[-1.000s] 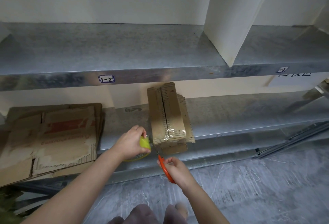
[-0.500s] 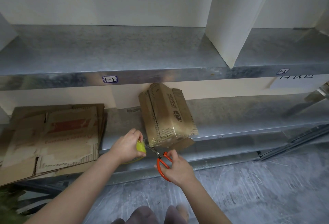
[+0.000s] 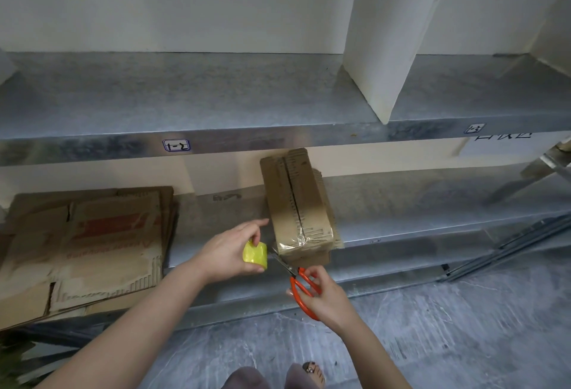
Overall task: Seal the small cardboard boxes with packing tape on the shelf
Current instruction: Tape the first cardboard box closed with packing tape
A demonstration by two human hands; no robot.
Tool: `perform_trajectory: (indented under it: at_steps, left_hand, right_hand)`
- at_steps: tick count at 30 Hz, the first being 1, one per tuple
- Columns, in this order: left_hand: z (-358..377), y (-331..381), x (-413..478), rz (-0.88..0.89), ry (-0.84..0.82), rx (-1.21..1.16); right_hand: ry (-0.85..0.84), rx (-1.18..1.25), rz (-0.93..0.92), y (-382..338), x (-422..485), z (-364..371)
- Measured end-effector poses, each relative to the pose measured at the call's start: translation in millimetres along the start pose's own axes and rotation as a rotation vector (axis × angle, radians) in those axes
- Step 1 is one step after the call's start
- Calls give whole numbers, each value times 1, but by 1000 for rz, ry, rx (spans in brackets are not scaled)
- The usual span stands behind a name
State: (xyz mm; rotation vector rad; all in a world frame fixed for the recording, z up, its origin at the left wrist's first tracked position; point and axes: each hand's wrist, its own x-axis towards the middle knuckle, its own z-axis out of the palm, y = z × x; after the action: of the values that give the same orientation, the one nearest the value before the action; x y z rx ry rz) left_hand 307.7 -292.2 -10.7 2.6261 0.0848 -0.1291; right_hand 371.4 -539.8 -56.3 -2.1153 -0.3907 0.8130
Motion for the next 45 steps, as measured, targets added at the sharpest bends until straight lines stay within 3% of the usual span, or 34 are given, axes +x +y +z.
perform_trajectory:
  at_steps: [8, 17, 24, 30, 36, 45]
  left_hand:
    - [-4, 19, 23, 150, -163, 153]
    - [3, 27, 42, 47, -136, 178]
    - [3, 35, 57, 22, -94, 215]
    - [7, 42, 67, -30, -92, 230]
    - [11, 42, 71, -125, -97, 201]
    - [18, 59, 64, -121, -70, 93]
  right_hand:
    - [53, -244, -96, 11, -1, -28]
    - [-54, -181, -142, 16, 6, -51]
    - [63, -460, -235, 31, 3, -59]
    - [123, -543, -244, 43, 4, -65]
    - [109, -706, -215, 74, -1, -85]
    - [551, -511, -48, 97, 35, -170]
